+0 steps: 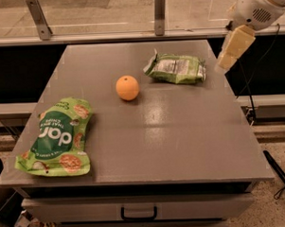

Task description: Pick green jalapeno chip bag

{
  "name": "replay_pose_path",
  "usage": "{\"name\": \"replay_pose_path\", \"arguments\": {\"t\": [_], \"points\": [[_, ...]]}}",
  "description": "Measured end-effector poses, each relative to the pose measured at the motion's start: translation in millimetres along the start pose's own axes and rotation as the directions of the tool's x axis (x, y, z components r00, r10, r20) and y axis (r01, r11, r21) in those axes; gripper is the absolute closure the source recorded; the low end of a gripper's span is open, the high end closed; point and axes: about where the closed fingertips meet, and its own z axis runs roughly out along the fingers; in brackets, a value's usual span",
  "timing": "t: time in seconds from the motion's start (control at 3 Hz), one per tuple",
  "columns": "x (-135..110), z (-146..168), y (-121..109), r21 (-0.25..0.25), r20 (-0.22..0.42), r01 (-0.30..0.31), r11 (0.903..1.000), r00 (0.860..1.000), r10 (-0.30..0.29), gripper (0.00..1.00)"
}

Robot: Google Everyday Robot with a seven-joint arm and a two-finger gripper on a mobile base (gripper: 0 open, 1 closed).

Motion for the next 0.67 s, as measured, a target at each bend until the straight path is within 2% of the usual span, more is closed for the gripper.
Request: {"name": "replay_pose_path", "arguments": {"t": [0.33, 0.67], "points": [[4, 36, -25, -0.026, 0.085, -0.056, 0.9981, 0.995, 0.058, 0.00], [7, 71, -42, -0.048, 0.135, -0.099, 0.9939, 0.985, 0.105, 0.00]]}}
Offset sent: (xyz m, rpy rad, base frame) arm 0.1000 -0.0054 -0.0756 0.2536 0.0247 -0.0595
